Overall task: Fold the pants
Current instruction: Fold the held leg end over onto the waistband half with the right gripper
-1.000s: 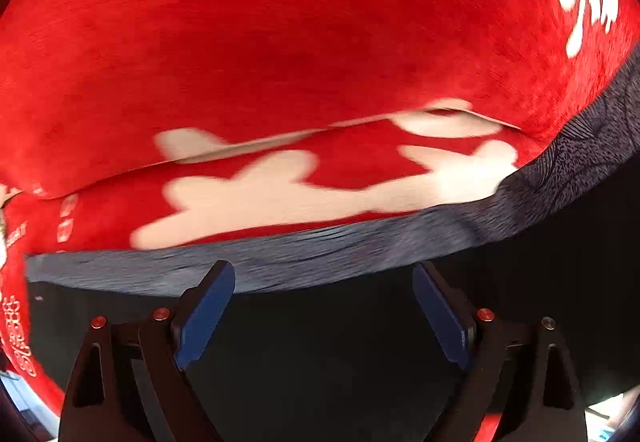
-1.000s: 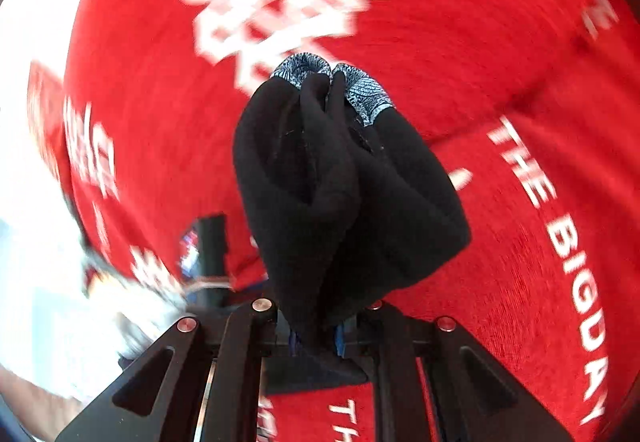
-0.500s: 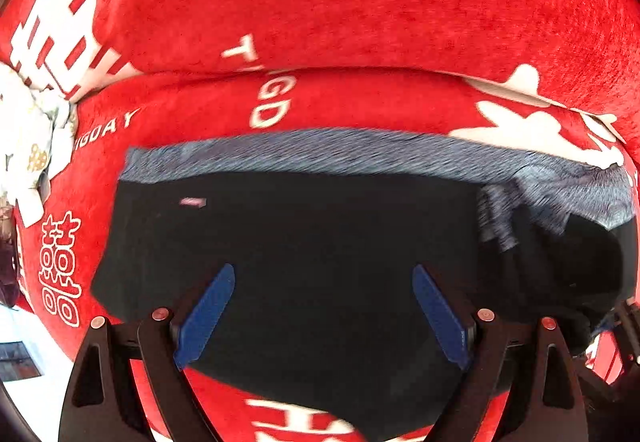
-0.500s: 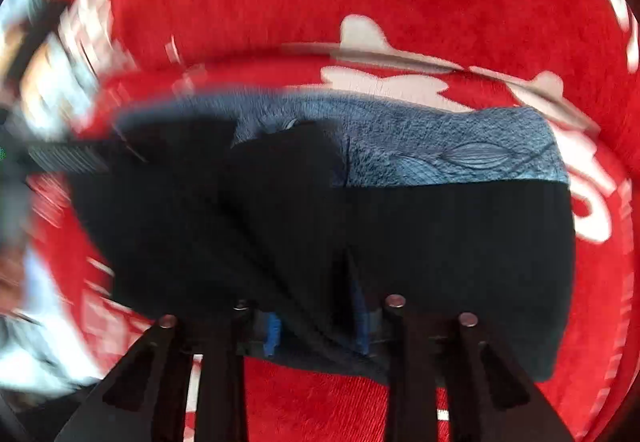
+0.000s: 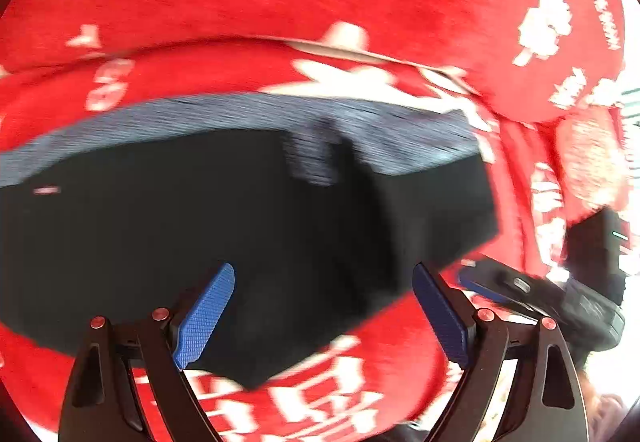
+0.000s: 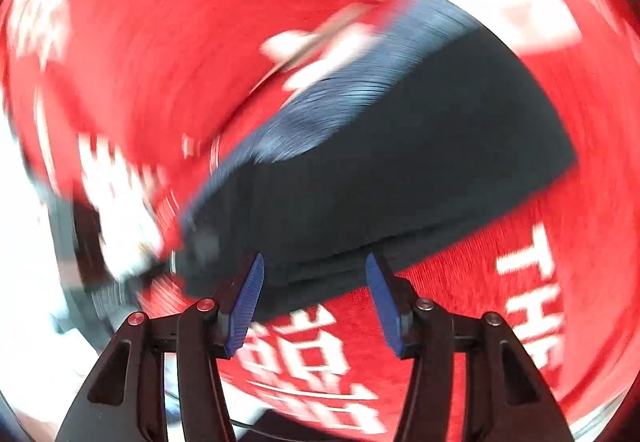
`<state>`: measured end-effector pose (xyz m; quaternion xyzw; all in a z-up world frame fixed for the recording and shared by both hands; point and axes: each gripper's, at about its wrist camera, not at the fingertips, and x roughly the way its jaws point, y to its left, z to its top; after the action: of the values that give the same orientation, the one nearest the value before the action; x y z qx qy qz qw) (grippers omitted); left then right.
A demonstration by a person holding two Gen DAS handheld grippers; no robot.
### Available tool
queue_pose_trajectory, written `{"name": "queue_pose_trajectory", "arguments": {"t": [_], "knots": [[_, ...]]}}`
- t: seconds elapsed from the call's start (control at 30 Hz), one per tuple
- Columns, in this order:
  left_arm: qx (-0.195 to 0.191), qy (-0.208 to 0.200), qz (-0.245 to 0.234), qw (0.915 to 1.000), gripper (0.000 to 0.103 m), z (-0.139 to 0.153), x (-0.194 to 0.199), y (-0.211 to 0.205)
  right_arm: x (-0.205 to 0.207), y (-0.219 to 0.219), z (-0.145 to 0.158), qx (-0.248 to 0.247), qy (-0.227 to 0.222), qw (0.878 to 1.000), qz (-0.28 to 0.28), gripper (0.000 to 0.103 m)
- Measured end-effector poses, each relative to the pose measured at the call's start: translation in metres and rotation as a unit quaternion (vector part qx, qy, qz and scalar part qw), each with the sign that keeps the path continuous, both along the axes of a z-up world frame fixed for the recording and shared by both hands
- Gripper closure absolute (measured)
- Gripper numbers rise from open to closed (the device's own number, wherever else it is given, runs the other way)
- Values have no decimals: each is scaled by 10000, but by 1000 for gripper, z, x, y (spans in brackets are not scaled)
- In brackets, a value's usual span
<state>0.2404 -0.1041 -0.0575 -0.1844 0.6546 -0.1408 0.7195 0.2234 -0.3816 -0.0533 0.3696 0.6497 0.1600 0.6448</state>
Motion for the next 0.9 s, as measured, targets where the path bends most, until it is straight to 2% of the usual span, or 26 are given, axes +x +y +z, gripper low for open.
{"name": "queue_pose_trajectory", "arguments": {"t": [0.1,0.13,0.17,0.2,0.23,0.27,0.33,0.37,0.43,0.53,0.63,0.7,0.77,0.83,0.9], "knots": [[-349,48,-109,9993,13,0,2,-30,3,-7,-22,386,300,9982,-355,45],[-346,58,-123,9993,21,-4,3,-38,2,-9,-27,448,366,9972,-466,45],[-350,84,-146,9992,29,-6,4,-42,2,-10,-34,576,441,9953,-641,50],[-322,166,-174,9992,47,-9,5,-47,2,-12,-39,676,484,9931,-825,62],[-198,289,-203,9992,53,-12,5,-50,0,-15,-41,647,566,9921,-910,97],[-110,313,-201,9992,53,-12,5,-51,1,-15,-43,664,634,9907,-1008,96],[132,106,-138,9998,53,0,0,-47,-2,-11,-35,781,620,9889,-1098,96],[291,-25,-117,9995,50,8,-3,-43,-2,-7,-29,764,554,9902,-1029,96],[779,-211,-66,9967,36,19,-9,-35,-6,9,-24,607,493,9941,-753,98],[1082,-145,55,9940,34,19,-10,-23,-9,29,-43,191,679,9971,-292,98],[1062,-118,149,9942,34,21,-6,-15,0,37,-36,178,555,9982,120,94],[1093,-262,83,9936,34,27,0,-20,5,43,-17,95,424,9964,722,90],[1020,-398,27,9940,34,36,7,-28,12,35,13,32,-29,9939,1098,90],[867,-563,-48,9946,34,44,18,-42,28,17,36,-123,-447,9934,1046,90],[765,-692,-156,9945,34,46,32,-62,56,-8,45,-286,-677,9949,696,90]]}}
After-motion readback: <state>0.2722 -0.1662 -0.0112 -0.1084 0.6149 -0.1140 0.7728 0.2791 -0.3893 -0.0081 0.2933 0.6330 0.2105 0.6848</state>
